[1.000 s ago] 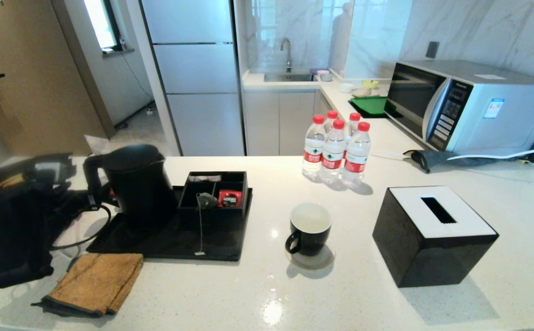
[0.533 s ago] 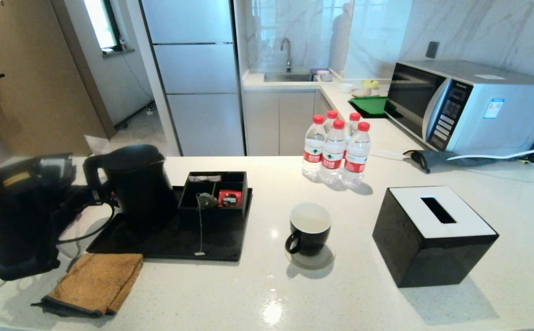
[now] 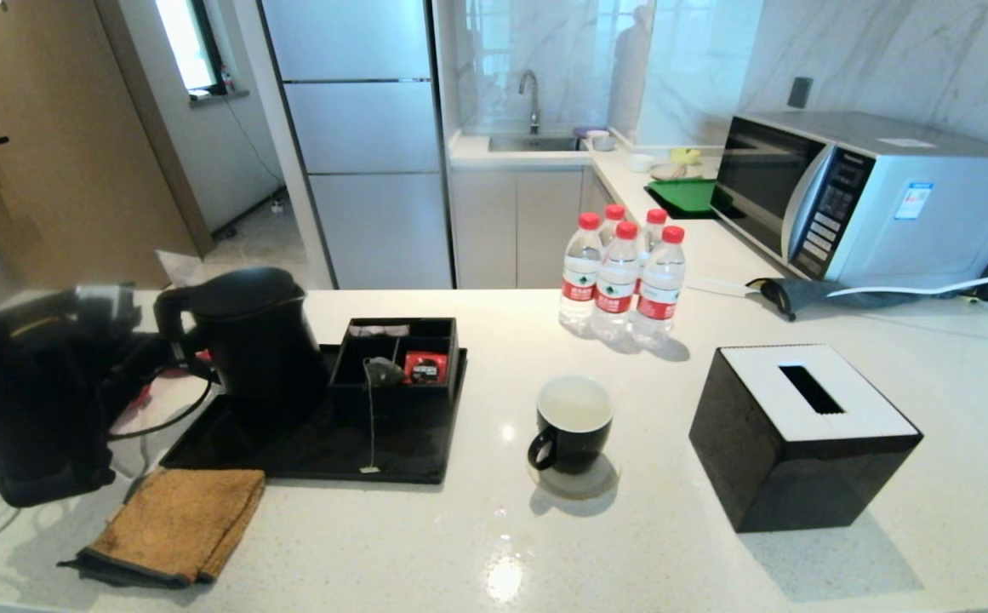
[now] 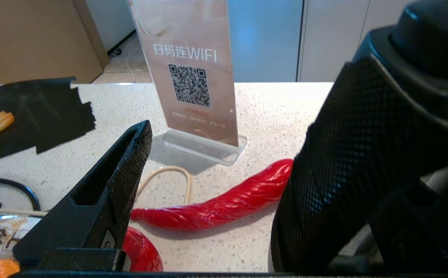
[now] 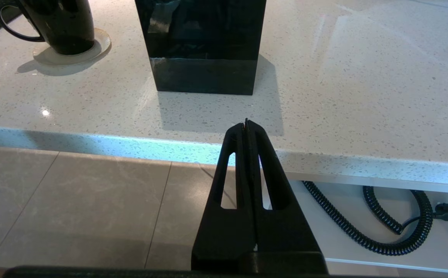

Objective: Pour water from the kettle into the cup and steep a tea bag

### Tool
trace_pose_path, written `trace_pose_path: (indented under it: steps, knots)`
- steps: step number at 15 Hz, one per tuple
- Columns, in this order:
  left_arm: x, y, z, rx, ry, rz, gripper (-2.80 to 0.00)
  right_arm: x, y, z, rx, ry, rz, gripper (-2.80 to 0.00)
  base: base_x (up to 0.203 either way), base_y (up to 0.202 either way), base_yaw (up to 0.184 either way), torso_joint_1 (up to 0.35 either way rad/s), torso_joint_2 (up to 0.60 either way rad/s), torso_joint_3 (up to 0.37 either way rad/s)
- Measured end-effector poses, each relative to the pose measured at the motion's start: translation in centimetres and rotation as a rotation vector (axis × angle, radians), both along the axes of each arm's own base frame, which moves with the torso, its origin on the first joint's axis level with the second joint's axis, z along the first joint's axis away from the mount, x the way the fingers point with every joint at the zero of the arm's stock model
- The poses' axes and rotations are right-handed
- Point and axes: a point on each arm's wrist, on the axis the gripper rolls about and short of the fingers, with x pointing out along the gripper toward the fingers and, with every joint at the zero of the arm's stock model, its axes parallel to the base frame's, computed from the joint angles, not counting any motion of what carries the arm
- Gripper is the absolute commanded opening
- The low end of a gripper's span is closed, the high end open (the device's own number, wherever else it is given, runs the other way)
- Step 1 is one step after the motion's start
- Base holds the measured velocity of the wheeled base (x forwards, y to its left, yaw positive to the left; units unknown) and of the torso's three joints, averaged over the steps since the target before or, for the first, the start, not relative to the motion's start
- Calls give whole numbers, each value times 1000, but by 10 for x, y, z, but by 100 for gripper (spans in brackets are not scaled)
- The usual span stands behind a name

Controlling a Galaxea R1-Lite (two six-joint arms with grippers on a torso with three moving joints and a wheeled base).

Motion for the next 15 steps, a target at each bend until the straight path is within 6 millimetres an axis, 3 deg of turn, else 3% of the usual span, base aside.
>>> trace_pose_path:
  steps: [15]
  knots:
    - [18,-7,5,9,-53,-32,0,0,0,0,0,0,0,-280,0,0,0,0,0,0]
